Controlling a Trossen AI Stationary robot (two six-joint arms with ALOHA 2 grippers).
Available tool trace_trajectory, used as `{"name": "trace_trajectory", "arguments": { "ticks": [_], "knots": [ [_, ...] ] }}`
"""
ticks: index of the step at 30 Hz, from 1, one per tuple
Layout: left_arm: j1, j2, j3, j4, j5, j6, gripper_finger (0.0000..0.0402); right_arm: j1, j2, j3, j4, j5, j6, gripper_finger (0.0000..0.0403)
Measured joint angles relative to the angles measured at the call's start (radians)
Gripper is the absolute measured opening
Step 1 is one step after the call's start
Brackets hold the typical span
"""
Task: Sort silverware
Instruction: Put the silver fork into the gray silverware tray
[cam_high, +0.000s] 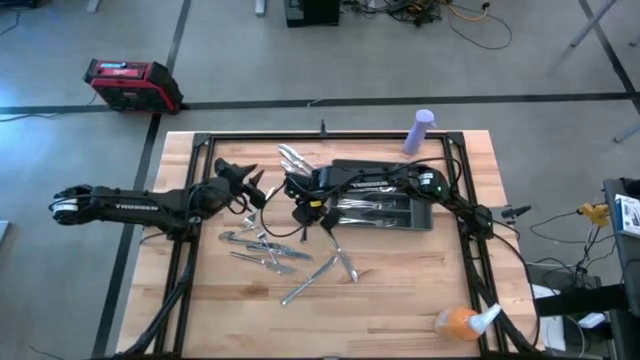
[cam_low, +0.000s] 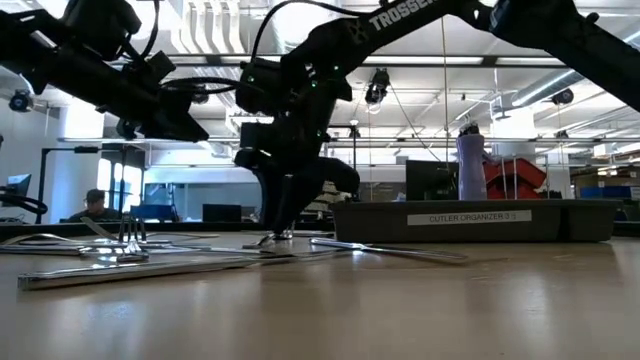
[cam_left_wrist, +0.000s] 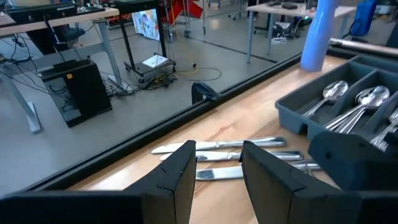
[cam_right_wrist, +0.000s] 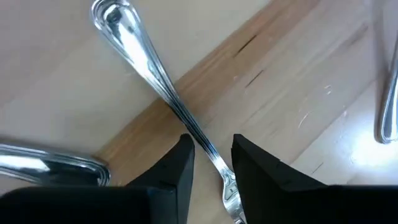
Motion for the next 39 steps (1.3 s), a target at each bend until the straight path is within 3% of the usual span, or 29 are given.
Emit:
{"name": "trace_trajectory", "arguments": {
  "ticks": [8,16,28,39],
  "knots": [
    [0.0,0.006,-0.004,0.005,0.006,-0.008,0.0116,-0.024,0.077,0.007,0.009,-0.069,0.004,0.0055],
    [0.0,0.007,-0.007,0.016,0.008,0.0,0.0116,-0.023,0.087,0.006,-0.017,-0.068,0.088,0.0007],
    [0.001,-0.022,-0.002,0.059,0.004,0.033,0.0116,-0.024,0.089,0.085,-0.036,-0.103,0.283,0.0001],
    [0.0,-0.171,0.085,0.056,-0.003,0.218,0.0116,-0.016,0.096,0.199,-0.076,-0.099,0.411,0.0]
  ]
}}
